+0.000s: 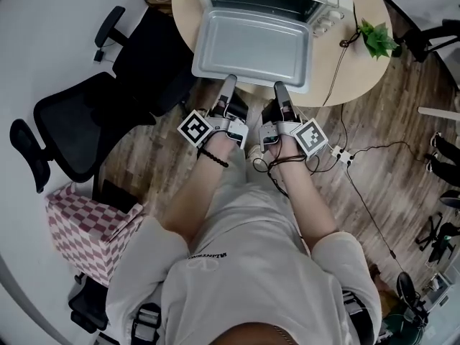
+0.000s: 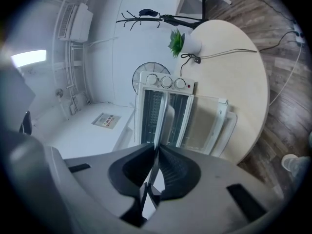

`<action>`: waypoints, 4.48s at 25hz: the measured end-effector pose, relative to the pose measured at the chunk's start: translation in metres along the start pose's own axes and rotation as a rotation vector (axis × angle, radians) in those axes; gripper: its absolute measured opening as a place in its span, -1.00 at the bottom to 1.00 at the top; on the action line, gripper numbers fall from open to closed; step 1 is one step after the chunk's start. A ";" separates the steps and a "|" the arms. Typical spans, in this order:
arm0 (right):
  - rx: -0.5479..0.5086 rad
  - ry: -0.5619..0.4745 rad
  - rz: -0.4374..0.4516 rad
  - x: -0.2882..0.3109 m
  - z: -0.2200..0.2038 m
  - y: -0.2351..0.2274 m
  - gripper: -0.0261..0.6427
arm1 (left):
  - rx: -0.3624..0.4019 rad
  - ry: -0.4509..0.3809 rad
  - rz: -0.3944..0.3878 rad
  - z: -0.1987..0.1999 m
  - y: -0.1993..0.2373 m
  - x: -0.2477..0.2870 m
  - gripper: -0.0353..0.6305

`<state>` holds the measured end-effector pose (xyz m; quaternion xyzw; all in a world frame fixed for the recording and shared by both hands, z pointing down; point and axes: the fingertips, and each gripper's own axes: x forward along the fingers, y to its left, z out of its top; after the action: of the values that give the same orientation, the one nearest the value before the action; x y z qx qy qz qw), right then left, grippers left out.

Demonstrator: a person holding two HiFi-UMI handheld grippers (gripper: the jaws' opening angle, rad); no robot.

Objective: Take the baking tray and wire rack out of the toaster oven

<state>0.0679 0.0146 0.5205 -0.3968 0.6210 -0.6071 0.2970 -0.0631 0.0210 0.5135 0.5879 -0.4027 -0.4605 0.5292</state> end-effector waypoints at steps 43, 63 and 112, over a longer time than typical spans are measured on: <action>-0.122 -0.041 0.166 0.076 0.101 0.158 -0.83 | 0.067 0.045 -0.159 0.008 -0.142 0.146 -0.88; -0.141 -0.073 0.102 0.170 0.152 0.149 -0.83 | 0.064 0.067 -0.107 0.042 -0.110 0.249 -0.88; -0.377 -0.070 -0.017 0.139 0.136 0.120 -0.43 | 0.570 0.349 -0.028 0.022 -0.104 0.213 -0.37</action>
<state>0.0967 -0.1807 0.4059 -0.4716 0.7096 -0.4685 0.2337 -0.0323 -0.1768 0.3851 0.7878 -0.4105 -0.2290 0.3979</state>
